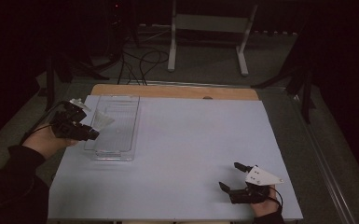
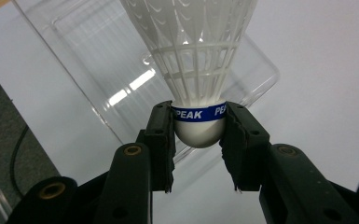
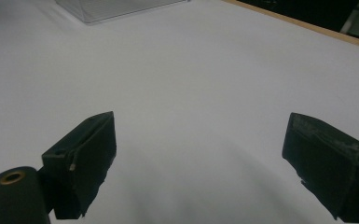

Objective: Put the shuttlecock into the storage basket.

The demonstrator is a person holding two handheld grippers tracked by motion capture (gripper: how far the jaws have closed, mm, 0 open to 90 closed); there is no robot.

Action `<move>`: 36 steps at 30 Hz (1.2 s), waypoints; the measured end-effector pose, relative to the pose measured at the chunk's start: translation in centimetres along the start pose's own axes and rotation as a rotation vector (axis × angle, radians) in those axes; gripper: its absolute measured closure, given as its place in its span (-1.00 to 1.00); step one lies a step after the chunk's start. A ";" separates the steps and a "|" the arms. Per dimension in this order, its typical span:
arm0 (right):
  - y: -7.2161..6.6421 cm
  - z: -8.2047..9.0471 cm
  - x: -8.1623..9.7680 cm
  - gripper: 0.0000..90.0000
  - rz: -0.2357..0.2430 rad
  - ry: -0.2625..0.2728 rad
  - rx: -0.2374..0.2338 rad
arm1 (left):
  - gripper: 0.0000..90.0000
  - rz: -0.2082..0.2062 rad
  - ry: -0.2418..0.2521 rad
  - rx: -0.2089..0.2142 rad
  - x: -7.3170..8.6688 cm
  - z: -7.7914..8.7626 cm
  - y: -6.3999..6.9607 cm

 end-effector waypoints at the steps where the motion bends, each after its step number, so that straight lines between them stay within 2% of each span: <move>1: 0.0 0.0 0.0 -0.78 -0.001 -0.001 -0.001 | 0.46 -0.002 0.003 0.004 0.1 -0.2 0.0; 9: -0.1 -0.1 0.0 -0.78 0.003 -0.002 -0.004 | 0.46 -0.027 -0.009 -0.013 1.0 -1.9 -0.7; 14: -0.1 -0.1 0.0 -0.78 0.001 -0.003 -0.006 | 0.46 -0.078 -0.023 -0.041 1.6 -2.6 -1.4; 15: -0.1 -0.1 0.0 -0.78 0.001 -0.004 -0.007 | 0.46 -0.098 -0.025 -0.050 1.7 -2.7 -1.4; 18: -0.1 -0.1 0.0 -0.78 0.003 -0.004 -0.008 | 0.46 -0.123 -0.035 -0.047 2.0 -3.0 -1.6; 29: -0.1 -0.1 0.1 -0.78 0.002 -0.006 -0.010 | 0.46 -0.092 -0.104 -0.033 2.7 -4.3 -2.8; 36: -0.2 -0.2 0.1 -0.78 0.000 -0.013 -0.009 | 0.46 -0.084 -0.139 -0.063 2.5 -4.8 -3.4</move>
Point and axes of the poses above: each handheld gripper's, and its own axes: z roughly backward along the jaws, x roughly out of its underside, y roughly to its right, the point moved 5 cm from there along -z, roughly forward along the jaws, and after that the axes turned 4 degrees about x, right-handed, at the moved point
